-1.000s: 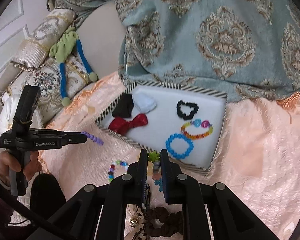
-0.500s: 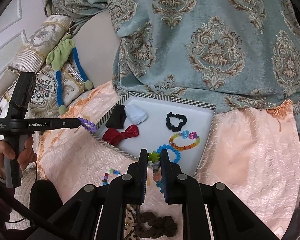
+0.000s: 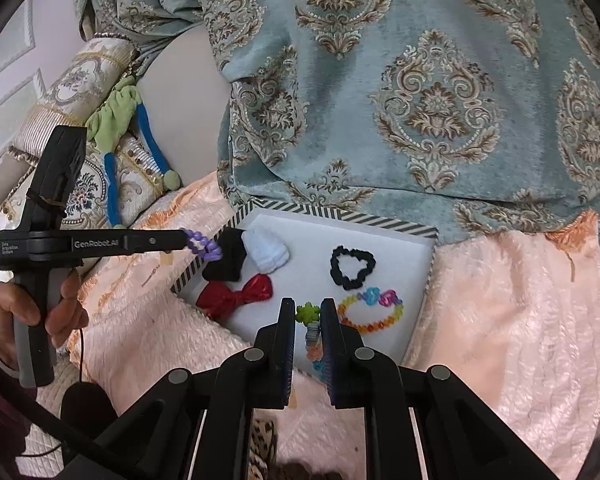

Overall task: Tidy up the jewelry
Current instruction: 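Carry the purple bracelet into the tray with the left tool while the right tool carries the green strand there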

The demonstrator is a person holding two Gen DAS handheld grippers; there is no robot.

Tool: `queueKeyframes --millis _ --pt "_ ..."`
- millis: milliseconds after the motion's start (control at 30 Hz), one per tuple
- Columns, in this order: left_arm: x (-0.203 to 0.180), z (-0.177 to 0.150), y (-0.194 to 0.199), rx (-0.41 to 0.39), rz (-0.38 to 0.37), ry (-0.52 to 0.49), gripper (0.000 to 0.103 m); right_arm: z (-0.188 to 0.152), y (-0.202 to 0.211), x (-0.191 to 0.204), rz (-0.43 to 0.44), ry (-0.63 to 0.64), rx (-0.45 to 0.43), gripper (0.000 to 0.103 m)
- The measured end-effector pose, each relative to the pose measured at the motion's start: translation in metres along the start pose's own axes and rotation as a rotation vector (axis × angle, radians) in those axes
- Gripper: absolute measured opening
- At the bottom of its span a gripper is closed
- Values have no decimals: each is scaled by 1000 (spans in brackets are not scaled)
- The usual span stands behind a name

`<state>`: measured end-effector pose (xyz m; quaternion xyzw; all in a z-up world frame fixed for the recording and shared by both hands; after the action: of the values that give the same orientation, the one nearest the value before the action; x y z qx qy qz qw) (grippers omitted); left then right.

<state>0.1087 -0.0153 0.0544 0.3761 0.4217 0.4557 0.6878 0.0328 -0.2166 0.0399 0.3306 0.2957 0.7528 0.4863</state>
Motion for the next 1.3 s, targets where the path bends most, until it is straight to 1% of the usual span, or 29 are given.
queueKeyframes --millis 133,300,433,500,567,700,800,900,1067,1300 --pt "-3 19 -14 10 2 4 18 14 -15 9 19 10 5 12" --pt "-4 46 -38 23 6 23 18 28 -44 29 73 18 25 12" --pt "-1 67 -57 27 -6 55 18 36 -74 43 122 20 62 12" --pt "1 77 -68 29 -8 74 18 40 -88 41 132 16 85 12" --pt "4 86 -80 33 -8 94 18 42 -106 34 127 4 115 12" --pt "7 98 -101 45 6 118 18 42 -139 13 73 -14 183 12" --pt "6 102 -114 52 23 112 18 40 -154 -7 30 -50 218 12" --pt "3 99 -128 69 35 101 18 37 -162 -16 24 -68 234 12" --pt "0 94 -141 86 51 82 18 33 -168 -11 29 -44 245 12" --pt "-1 92 -146 94 64 73 18 33 -171 -10 40 -51 249 12"
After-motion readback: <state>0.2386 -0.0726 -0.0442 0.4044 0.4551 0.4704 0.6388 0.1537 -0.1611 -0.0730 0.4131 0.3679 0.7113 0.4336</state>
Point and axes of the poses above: each gripper's, at about its wrist camera, not at the fingertips, and y roughly against the way its jaws point, x to its left, z to its top, the point moved 3 cm from there along -y, roughly the way its jaws point, and after that the axes turned 12 degrees about x, right-handed, at the moved point
